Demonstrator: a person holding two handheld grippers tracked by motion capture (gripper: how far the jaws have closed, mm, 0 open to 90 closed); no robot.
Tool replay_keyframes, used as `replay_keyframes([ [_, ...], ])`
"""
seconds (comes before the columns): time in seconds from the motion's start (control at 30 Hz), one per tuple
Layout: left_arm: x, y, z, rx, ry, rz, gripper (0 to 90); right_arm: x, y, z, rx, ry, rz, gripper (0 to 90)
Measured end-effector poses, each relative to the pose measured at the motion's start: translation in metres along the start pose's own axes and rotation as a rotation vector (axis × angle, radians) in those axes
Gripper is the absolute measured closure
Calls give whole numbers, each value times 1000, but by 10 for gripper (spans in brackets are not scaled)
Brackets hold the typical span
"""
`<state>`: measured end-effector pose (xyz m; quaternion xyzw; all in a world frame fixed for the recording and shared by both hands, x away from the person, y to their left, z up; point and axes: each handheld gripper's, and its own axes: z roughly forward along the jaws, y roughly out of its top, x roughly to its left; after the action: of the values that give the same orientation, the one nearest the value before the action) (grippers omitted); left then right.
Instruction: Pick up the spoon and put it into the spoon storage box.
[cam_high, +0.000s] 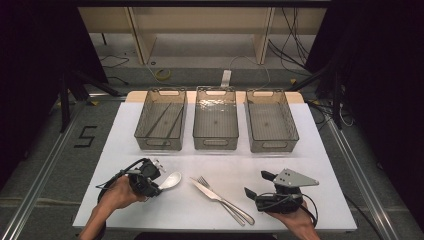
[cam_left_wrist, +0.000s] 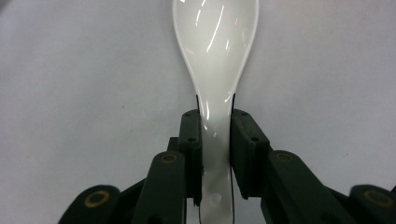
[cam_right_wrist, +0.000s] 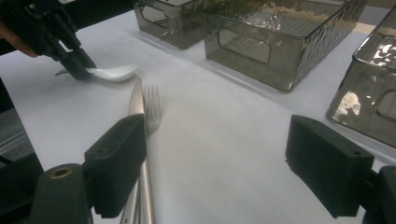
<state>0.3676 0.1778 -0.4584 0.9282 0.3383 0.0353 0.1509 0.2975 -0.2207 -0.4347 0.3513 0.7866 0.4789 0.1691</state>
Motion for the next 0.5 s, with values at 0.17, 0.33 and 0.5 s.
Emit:
replay_keyframes([
  [0.17,0,0,-4,-31,-13,-15,750,0,0,0,0,0,-1,214],
  [0.33,2,1,-13,-78,-23,-32,752,0,0,0,1,0,4,215],
  [0.5,2,3,-19,-125,-68,-51,751,0,0,1,3,-1,3,215],
])
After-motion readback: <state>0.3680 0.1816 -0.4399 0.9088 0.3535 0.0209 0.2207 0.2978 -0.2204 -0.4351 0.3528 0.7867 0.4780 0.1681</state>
